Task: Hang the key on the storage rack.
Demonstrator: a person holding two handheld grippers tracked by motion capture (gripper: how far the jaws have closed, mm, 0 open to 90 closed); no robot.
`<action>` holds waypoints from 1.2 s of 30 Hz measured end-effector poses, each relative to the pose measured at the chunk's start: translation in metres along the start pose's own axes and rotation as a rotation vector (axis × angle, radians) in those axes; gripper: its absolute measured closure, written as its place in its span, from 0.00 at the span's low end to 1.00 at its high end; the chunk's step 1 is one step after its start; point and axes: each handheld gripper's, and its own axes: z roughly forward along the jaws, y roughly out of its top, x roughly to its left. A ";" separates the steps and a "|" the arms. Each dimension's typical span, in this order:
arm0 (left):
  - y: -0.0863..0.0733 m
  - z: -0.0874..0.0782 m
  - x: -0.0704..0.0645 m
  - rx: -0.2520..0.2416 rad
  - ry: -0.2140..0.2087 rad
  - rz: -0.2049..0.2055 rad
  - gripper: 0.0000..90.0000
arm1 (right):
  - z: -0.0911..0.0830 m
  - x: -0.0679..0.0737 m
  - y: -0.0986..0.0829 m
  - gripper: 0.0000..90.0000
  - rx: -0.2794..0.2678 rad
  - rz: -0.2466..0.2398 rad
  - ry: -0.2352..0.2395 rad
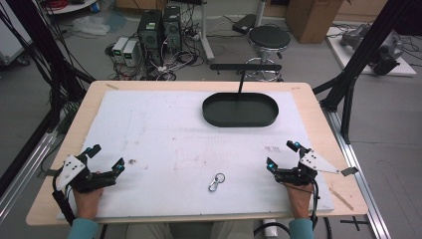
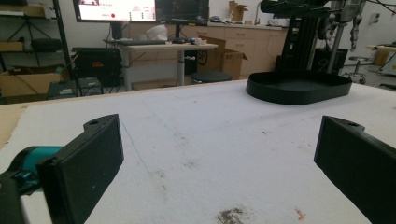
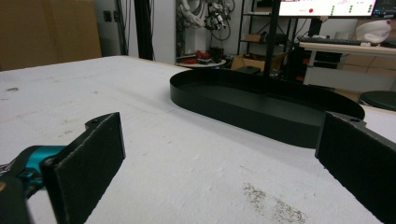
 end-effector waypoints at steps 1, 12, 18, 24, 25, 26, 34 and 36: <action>0.000 0.000 -0.001 -0.001 0.001 0.003 0.02 | 0.000 0.000 0.000 0.01 -0.003 0.002 -0.001; 0.000 0.000 -0.002 -0.008 0.004 0.007 0.02 | 0.000 0.000 0.000 0.01 -0.001 -0.003 0.000; 0.000 0.000 -0.002 -0.006 0.003 0.010 0.02 | 0.000 -0.001 0.000 0.01 -0.001 0.014 0.003; 0.000 0.000 -0.002 -0.009 0.003 0.007 0.02 | 0.001 -0.001 0.006 0.01 0.018 0.019 0.017; 0.000 0.000 -0.002 -0.009 0.003 0.007 0.02 | 0.001 0.000 0.009 0.01 0.009 0.019 0.026; 0.000 0.000 -0.001 -0.007 0.002 0.009 0.02 | 0.000 0.001 0.013 0.01 0.008 0.018 0.031; 0.000 -0.001 -0.002 -0.015 0.001 0.010 0.02 | 0.005 0.007 0.045 0.01 0.049 -0.016 0.115; 0.000 -0.001 -0.002 -0.013 0.000 0.012 0.02 | 0.008 0.009 0.060 0.01 0.067 -0.022 0.155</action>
